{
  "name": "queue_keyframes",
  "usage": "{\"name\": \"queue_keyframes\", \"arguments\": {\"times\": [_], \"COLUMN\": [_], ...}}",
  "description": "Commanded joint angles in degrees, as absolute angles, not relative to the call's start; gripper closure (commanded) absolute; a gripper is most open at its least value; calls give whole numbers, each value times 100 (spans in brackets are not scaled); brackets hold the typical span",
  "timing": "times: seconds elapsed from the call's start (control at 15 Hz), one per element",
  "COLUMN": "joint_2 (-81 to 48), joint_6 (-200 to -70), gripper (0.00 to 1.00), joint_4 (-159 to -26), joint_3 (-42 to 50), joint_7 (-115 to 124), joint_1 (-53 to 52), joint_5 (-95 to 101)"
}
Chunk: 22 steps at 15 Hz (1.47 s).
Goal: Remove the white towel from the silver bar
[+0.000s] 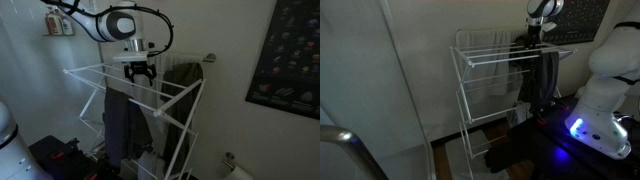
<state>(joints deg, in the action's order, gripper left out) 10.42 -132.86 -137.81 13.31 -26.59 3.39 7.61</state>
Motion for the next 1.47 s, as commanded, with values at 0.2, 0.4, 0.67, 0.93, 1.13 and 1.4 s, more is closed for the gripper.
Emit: {"name": "queue_keyframes", "arguments": {"times": [0.2,0.4,0.67,0.93,1.13,1.4], "joint_2": [1021,1053,1069,894,641,175], "joint_6": [-13284,-13272,-13174,-13146,-13046,-12997], "gripper": [0,0,0,0,0,0], "joint_4": [-13758,-13642,-13290,-12611,-11969,-11108], "joint_3": [1203,1146,1056,985,1005,966], "joint_7": [-2649,-2610,-2637,-2760,-3372,-4565], "joint_1": [454,424,383,365,284,273], "joint_5": [757,716,646,708,573,417]}}
